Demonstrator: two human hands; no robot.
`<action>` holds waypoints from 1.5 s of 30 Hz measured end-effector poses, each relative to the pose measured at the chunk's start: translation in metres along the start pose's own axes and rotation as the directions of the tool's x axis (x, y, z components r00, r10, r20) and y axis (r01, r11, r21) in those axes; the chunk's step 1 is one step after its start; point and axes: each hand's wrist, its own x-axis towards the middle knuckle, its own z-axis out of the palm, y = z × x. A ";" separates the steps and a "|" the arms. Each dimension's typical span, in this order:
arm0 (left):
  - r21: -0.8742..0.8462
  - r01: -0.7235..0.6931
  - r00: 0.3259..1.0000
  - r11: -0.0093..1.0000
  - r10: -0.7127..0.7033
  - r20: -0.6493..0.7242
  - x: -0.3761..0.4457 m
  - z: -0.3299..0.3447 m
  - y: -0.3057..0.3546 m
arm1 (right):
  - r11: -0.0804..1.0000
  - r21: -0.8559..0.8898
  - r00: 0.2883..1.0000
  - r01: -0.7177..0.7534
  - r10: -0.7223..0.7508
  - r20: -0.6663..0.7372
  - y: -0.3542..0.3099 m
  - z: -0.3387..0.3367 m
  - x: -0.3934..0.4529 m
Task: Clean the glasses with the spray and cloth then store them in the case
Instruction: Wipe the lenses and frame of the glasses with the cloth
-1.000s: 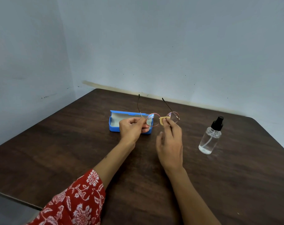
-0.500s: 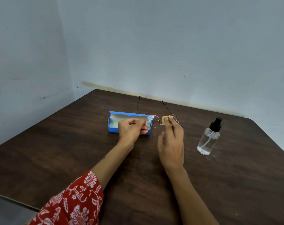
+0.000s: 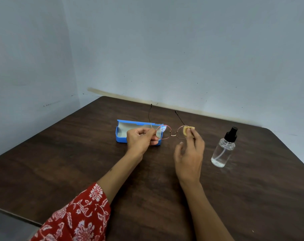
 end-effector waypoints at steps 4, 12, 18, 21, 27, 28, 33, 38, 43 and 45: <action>0.007 0.001 1.000 1.000 -0.001 0.009 0.001 0.001 -0.001 | 0.999 -0.027 0.999 -0.043 0.043 -0.027 0.003 -0.003 0.002; 0.011 -0.005 1.000 1.000 0.005 -0.002 0.000 -0.001 0.000 | 0.993 -0.045 0.993 0.111 -0.109 0.053 -0.007 0.003 -0.002; 0.011 -0.007 1.000 1.000 0.007 0.009 -0.001 0.001 0.000 | 0.999 -0.028 0.999 -0.026 0.025 -0.027 0.003 -0.004 0.002; 0.013 -0.007 1.000 1.000 0.007 0.006 -0.001 0.000 -0.001 | 0.999 -0.027 0.999 0.045 -0.044 0.016 -0.004 -0.001 0.000; -0.003 -0.011 1.000 1.000 0.011 0.004 0.001 -0.002 -0.001 | 0.998 0.030 0.998 -0.056 0.056 -0.009 0.001 0.000 -0.001; -0.005 -0.012 1.000 1.000 0.012 0.009 0.001 -0.001 -0.001 | 0.996 0.033 0.996 -0.088 0.089 -0.025 0.004 -0.001 0.000; 0.000 -0.008 1.000 1.000 0.008 0.012 0.000 -0.001 -0.002 | 1.000 -0.006 1.000 0.005 -0.005 -0.003 -0.001 -0.001 -0.001; 0.007 -0.002 1.000 1.000 0.002 0.005 0.000 -0.002 -0.001 | 0.999 0.031 0.999 0.009 -0.010 0.032 -0.004 0.004 -0.004; 0.012 0.000 1.000 1.000 0.000 0.012 0.000 0.000 -0.002 | 0.997 0.023 0.997 -0.079 0.079 -0.004 0.002 0.000 -0.002; 0.007 -0.002 1.000 1.000 0.002 0.008 0.000 0.000 -0.001 | 1.000 0.015 1.000 -0.011 0.011 0.014 -0.003 0.001 -0.003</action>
